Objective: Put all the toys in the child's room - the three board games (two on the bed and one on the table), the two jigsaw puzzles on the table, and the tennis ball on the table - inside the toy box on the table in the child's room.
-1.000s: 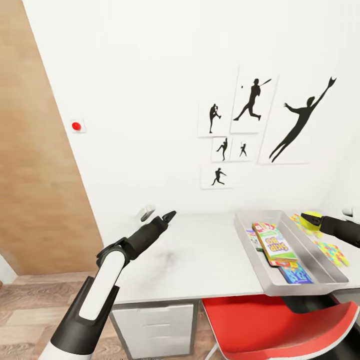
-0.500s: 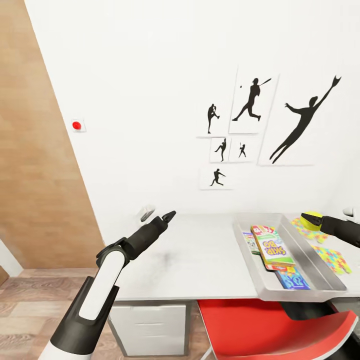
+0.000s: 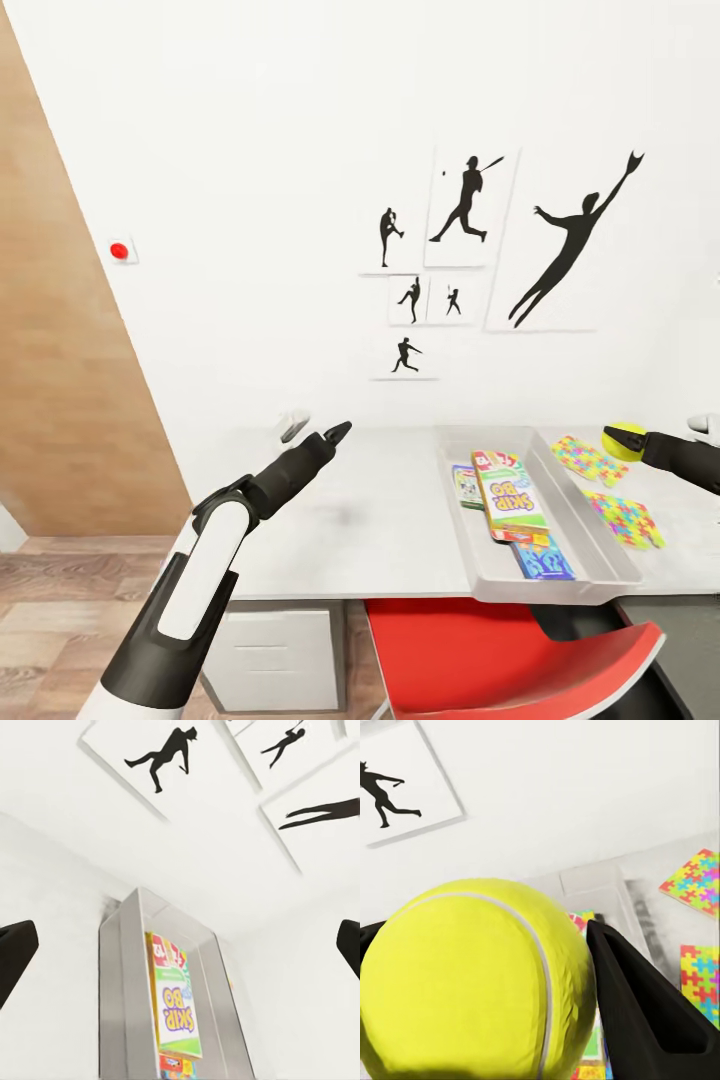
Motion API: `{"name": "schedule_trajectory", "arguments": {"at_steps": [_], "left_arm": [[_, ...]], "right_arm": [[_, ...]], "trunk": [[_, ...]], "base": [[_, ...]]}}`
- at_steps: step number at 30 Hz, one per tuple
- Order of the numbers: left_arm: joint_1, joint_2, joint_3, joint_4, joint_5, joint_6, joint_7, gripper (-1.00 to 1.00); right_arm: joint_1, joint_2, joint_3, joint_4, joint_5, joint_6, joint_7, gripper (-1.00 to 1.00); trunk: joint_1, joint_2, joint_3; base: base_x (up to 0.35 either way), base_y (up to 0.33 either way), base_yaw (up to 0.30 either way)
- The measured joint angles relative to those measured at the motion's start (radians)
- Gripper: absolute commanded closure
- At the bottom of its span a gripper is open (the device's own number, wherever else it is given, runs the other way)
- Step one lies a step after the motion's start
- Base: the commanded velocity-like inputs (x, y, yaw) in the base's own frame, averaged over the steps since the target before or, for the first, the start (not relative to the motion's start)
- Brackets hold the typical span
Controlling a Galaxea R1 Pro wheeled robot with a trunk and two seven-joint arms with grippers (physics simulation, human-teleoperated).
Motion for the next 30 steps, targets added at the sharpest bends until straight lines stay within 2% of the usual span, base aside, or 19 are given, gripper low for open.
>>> {"name": "schedule_trajectory", "arguments": {"at_steps": [6,18,25,30], "left_arm": [[0.001,0.0,0.002,-0.001,0.0,-0.001,-0.003,-1.0],[0.005,0.013,0.02,-0.007,0.0,0.0,0.002,-1.0],[0.005,0.019,0.037,-0.007,0.004,0.003,0.003,-1.0],[0.004,0.019,0.045,-0.006,0.007,0.017,0.004,-1.0]], "right_arm": [[0.0,0.0,0.004,0.0,-0.001,-0.001,0.0,1.0],[0.001,-0.003,0.008,0.0,-0.008,0.006,0.003,1.0],[0.002,-0.01,0.042,0.0,-0.013,0.017,0.02,1.0],[0.019,-0.015,0.096,0.0,-0.007,0.016,0.109,1.0]], "trunk": [[0.0,0.0,0.0],[0.0,0.0,0.0],[0.0,0.0,0.0],[0.0,0.0,0.0]], "base": [[0.0,-0.187,-0.013],[0.0,-0.03,-0.024],[0.0,-0.001,-0.001],[0.0,0.0,0.0]]}}
